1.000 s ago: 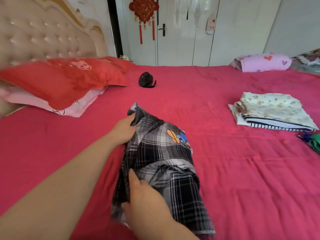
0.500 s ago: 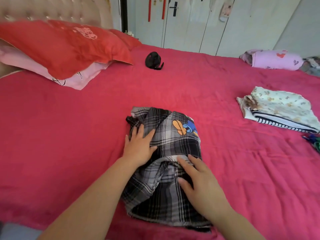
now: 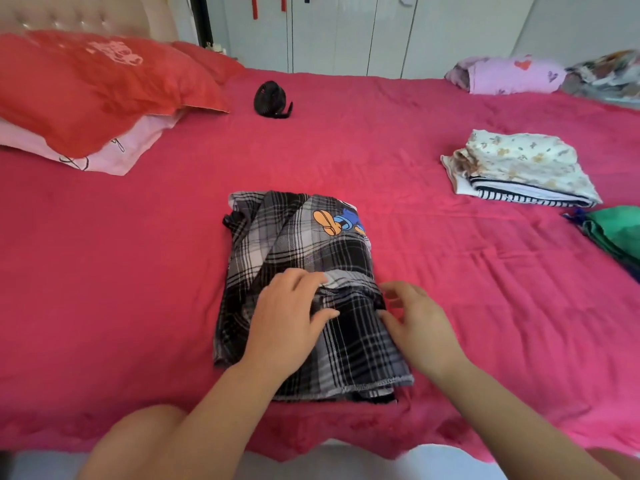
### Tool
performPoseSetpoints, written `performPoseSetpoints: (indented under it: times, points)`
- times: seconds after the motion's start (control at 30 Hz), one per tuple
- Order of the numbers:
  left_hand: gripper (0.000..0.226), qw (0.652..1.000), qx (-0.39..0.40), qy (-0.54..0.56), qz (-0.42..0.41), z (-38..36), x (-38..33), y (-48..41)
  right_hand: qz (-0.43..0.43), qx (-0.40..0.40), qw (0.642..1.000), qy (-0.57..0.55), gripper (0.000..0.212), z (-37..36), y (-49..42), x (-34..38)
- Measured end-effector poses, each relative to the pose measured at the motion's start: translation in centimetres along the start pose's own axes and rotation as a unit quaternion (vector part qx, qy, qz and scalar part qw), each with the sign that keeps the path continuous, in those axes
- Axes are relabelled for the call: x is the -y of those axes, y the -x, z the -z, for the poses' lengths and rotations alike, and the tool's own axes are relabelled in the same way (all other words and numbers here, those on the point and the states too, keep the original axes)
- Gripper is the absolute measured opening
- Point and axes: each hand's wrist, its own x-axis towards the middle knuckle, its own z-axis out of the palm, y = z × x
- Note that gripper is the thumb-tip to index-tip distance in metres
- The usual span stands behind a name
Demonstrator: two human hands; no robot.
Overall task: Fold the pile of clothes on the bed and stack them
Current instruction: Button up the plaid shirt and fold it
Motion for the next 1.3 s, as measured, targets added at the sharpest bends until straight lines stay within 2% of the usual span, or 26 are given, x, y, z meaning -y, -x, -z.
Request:
performPoseSetpoints:
  times: [0.13, 0.3, 0.4, 0.57, 0.67, 0.73, 0.8, 0.9, 0.93, 1.0, 1.07, 1.13, 1.3]
  points:
    - [0.039, 0.997, 0.053, -0.06, -0.018, -0.9, 0.2, 0.1, -0.009, -0.017, 1.0, -0.001, 0.026, -0.5, -0.5, 0.6]
    - [0.019, 0.998, 0.021, -0.066, -0.006, -0.7, 0.8, -0.2, 0.009, -0.074, 0.997, 0.012, 0.015, 0.3, 0.0, 0.7]
    - [0.007, 0.999, 0.015, -0.026, 0.015, -0.8, 0.7, -0.5, 0.022, -0.083, 0.996, -0.002, 0.013, 0.8, 0.5, 0.8]
    - [0.005, 0.996, -0.02, 0.088, 0.019, 0.0, -0.1, -0.6, 0.043, -0.127, 0.99, -0.051, 0.026, 2.3, 1.3, 1.7]
    - [0.017, 0.988, -0.03, 0.151, 0.004, 1.7, -0.1, 0.0, 0.067, -0.091, 0.992, -0.056, 0.035, 3.4, 2.1, 1.9]
    - [0.022, 0.981, 0.002, 0.196, -0.011, 2.9, -0.2, 0.5, 0.09, -0.06, 0.993, -0.055, 0.03, 3.8, 2.9, 1.5]
    - [0.025, 0.97, 0.07, 0.235, -0.01, 3.8, -0.1, 0.9, 0.088, -0.028, 0.994, -0.064, 0.027, 4.1, 3.8, 1.0]
    - [0.026, 0.946, 0.207, 0.248, 0.002, 4.4, 0.4, 1.0, 0.047, 0.082, 0.991, -0.096, 0.032, 4.7, 4.6, 0.0]
    - [0.025, 0.941, 0.23, 0.25, 0.007, 4.4, 0.5, 1.1, 0.032, 0.116, 0.988, -0.092, 0.033, 4.8, 4.6, -0.2]
    - [0.026, 0.938, 0.212, 0.273, 0.034, 4.0, 0.7, 1.0, 0.019, 0.117, 0.991, -0.06, 0.03, 4.9, 4.4, -0.7]
    - [0.023, 0.937, 0.158, 0.303, 0.066, 3.5, 0.7, 0.8, 0.038, 0.028, 0.998, -0.039, 0.019, 4.8, 4.2, -0.5]
    - [0.019, 0.95, 0.127, 0.278, 0.068, 2.8, 0.8, 0.6, 0.066, -0.031, 0.996, -0.047, 0.008, 4.8, 4.3, 0.1]
    - [0.01, 0.974, 0.167, 0.15, 0.032, 1.4, 0.8, 0.7, 0.07, 0.081, 0.994, 0.036, 0.038, 3.0, 5.4, 0.0]
